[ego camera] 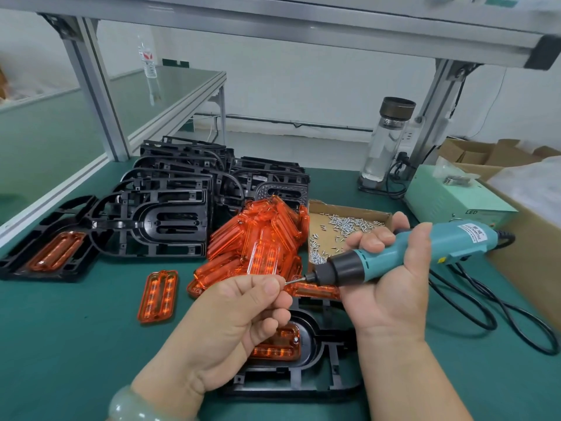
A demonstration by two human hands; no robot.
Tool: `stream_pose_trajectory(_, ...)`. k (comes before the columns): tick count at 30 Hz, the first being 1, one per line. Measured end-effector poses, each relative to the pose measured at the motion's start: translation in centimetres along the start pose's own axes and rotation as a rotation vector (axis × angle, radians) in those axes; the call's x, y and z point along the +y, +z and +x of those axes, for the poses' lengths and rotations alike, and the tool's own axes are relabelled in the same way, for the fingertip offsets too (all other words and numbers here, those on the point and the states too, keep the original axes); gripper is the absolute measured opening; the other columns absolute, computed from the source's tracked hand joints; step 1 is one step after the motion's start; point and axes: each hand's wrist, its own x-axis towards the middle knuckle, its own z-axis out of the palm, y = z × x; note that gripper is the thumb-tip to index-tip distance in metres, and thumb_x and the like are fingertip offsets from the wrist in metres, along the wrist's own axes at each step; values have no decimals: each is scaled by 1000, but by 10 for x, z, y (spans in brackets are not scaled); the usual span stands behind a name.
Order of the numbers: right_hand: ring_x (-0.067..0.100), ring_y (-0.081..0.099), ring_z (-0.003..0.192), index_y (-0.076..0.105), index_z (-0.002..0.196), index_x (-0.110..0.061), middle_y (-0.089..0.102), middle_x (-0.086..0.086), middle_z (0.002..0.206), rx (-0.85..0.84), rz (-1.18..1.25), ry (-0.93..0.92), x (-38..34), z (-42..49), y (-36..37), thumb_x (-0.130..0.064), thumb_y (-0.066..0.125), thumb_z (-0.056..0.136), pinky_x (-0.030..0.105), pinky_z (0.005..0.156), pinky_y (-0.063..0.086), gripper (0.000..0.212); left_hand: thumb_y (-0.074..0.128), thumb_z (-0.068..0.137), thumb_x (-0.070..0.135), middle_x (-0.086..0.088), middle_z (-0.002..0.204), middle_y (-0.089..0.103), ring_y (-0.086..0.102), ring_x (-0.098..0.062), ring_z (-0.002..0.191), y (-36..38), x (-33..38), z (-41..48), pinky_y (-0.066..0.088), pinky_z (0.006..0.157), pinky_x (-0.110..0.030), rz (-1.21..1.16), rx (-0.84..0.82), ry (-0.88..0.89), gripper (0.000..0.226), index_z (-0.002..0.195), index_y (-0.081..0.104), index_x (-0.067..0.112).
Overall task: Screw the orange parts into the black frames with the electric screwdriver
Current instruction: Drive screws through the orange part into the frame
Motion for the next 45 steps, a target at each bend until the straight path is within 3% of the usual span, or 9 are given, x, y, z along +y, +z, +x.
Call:
stream_pose_trajectory(8, 6, 45, 46, 55, 94, -23, 45, -9, 60, -30, -56, -28, 2, -2, 0, -42, 58, 81, 22, 63, 51, 23, 71, 57, 31, -10, 66, 67, 62, -12, 54, 1, -4, 0, 49, 45, -16, 187, 62, 142, 19, 67, 75, 15)
stream_pose_trajectory(18, 5, 44, 46, 56, 93, -25, 45, -10, 60, -35, -58, -30, 2, -3, 0, -42, 59, 81, 22, 64, 51, 21, 66, 64, 40, -7, 64, 68, 62, -12, 55, 3, -6, -2, 49, 49, -17, 398, 97, 270, 23, 68, 73, 19)
stream_pose_trajectory(22, 5, 45, 46, 56, 94, -25, 46, -10, 59, -43, -88, -53, 3, -4, 0, -42, 59, 80, 22, 64, 52, 22, 62, 84, 24, -4, 62, 68, 61, -7, 52, 1, -6, -2, 48, 50, -15, 612, 160, 357, 19, 67, 71, 22)
stream_pose_trajectory(27, 5, 46, 47, 56, 97, -25, 47, -10, 60, -73, -100, -58, 6, -6, 0, -40, 58, 82, 23, 65, 53, 22, 60, 89, 17, 2, 58, 67, 59, -2, 48, 1, -6, -2, 46, 48, -13, 789, 182, 418, 29, 61, 66, 19)
stream_pose_trajectory(34, 6, 45, 46, 57, 97, -25, 46, -10, 60, -70, -97, -61, 6, -6, 0, -41, 60, 80, 23, 66, 53, 23, 65, 83, 22, -1, 59, 68, 60, -4, 49, 2, -7, -1, 47, 47, -14, 708, 197, 422, 20, 63, 69, 19)
stream_pose_trajectory(38, 5, 45, 46, 56, 96, -25, 46, -10, 60, -57, -69, -56, 2, -4, 0, -43, 58, 82, 22, 64, 51, 23, 65, 72, 32, -4, 71, 73, 67, -11, 60, -1, -6, -2, 50, 53, -16, 565, 134, 328, 20, 84, 74, 19)
stream_pose_trajectory(41, 5, 45, 46, 55, 96, -24, 46, -9, 60, -55, -50, -53, 1, -3, -1, -43, 59, 82, 22, 62, 51, 24, 68, 80, 16, -5, 73, 73, 69, -14, 64, -2, -6, -2, 51, 53, -16, 565, 129, 320, 8, 85, 73, 18)
stream_pose_trajectory(45, 5, 45, 46, 56, 94, -25, 46, -10, 60, -56, -60, -41, 4, -4, 0, -43, 59, 81, 22, 64, 51, 23, 65, 84, 6, -6, 67, 72, 67, -12, 57, -1, -7, -1, 49, 49, -16, 574, 171, 401, 15, 75, 73, 15)
